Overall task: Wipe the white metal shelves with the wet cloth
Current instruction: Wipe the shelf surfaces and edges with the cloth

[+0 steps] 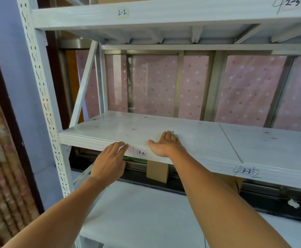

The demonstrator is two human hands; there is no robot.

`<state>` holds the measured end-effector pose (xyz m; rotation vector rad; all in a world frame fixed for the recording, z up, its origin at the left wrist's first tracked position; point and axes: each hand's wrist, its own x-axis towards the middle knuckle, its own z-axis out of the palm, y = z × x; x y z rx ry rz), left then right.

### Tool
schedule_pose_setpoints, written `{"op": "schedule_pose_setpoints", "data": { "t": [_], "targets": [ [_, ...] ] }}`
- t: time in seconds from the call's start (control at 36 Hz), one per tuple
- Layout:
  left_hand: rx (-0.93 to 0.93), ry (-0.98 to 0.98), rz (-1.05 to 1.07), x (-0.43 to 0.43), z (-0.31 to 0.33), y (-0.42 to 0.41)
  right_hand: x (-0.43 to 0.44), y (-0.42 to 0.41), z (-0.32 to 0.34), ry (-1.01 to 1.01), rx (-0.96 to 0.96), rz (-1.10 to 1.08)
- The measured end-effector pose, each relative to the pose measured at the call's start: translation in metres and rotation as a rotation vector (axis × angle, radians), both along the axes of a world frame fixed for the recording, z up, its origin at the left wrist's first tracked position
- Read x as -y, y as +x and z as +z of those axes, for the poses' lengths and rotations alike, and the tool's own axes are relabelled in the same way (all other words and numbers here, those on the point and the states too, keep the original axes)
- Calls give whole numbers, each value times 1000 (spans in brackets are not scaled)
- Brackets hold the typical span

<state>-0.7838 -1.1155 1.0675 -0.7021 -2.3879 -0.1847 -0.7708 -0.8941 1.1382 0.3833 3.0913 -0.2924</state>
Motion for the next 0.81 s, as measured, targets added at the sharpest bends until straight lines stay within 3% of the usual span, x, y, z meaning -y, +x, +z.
{"op": "schedule_pose_setpoints", "data": {
  "t": [0.56,0.81],
  "targets": [
    [-49,-10,-17,173,-10,-103,198,-120,-3,-2,-34,33],
    [-147,-116,-179,215,-9,-123,275,-157,0,-15,-23,62]
  ]
}}
